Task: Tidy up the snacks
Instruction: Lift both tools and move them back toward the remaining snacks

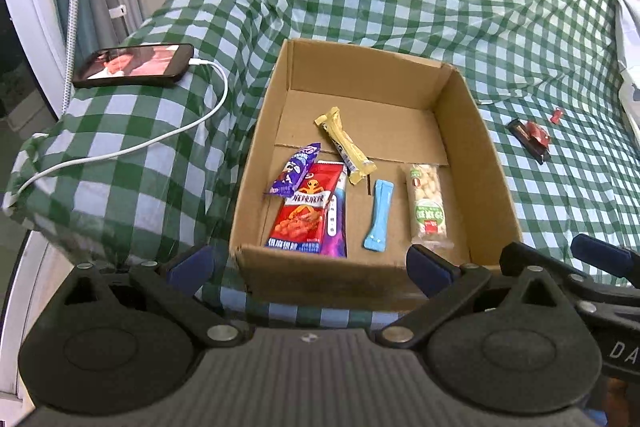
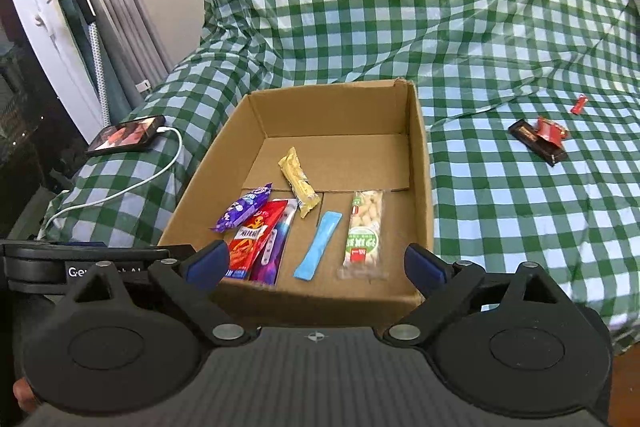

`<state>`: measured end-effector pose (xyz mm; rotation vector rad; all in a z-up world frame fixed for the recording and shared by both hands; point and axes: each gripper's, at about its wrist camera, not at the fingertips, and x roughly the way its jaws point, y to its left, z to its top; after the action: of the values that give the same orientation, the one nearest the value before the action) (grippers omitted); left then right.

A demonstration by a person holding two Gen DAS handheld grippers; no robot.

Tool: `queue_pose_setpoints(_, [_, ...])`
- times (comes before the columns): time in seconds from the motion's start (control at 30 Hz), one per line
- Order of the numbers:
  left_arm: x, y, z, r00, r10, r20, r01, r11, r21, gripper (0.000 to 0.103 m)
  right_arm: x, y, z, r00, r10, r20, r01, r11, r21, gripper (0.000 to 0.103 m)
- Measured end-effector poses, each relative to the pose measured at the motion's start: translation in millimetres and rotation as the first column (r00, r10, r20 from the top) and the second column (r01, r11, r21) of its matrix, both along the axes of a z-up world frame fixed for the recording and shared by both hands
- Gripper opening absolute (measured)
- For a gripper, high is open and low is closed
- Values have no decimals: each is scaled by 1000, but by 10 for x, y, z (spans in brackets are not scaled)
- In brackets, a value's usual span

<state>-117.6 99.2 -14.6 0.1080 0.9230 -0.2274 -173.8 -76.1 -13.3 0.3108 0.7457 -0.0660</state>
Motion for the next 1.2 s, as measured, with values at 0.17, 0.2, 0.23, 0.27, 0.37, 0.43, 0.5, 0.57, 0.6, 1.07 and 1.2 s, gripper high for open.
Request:
queue_pose_setpoints(0.17, [-263,-14,71,999,-18,32,18,1000,8,103,-280,9,86,999,-22,37,22,1000,-1,96])
queue_pose_setpoints(0.2, [-312,-15,87,999,-22,38,22,1000,9,103,-323,0,105,999,-29,44,29,1000,2,96])
queue_pose_setpoints(0.23, [-363,-20,107,999,-26,44,26,1000,9,103,-368,-11,125,998,-36,53,36,999,5,96])
queue_pose_setpoints(0.27, [-404,-20,123,998,-29,49,29,1000,9,103,-414,-17,147,997,-44,62,43,999,7,96])
queue_pose_setpoints(0.37, [-518,-13,183,997,-29,68,29,1000,2,103,-535,-13,205,995,-52,86,51,999,11,97])
queue_pose_setpoints(0.43, [-576,0,228,996,-28,82,28,1000,-2,103,-607,0,241,994,-50,100,50,999,8,98])
queue_pose_setpoints(0.5, [-620,3,263,995,-27,94,27,1000,-3,103,-659,12,280,992,-48,115,48,999,1,98])
queue_pose_setpoints(0.57, [-657,4,299,994,-27,105,28,1000,-4,103,-705,18,312,991,-50,127,51,999,-3,98])
queue_pose_setpoints(0.6, [-675,2,315,993,-28,112,28,1000,-4,103,-726,18,327,990,-50,134,52,999,-5,99])
queue_pose_setpoints(1.07, [-737,38,360,992,-24,120,25,1000,-8,103,-819,57,380,986,-53,155,56,998,-14,100])
queue_pose_setpoints(1.2, [-735,37,347,993,-23,116,24,1000,-8,103,-821,62,370,987,-55,150,58,998,-13,100])
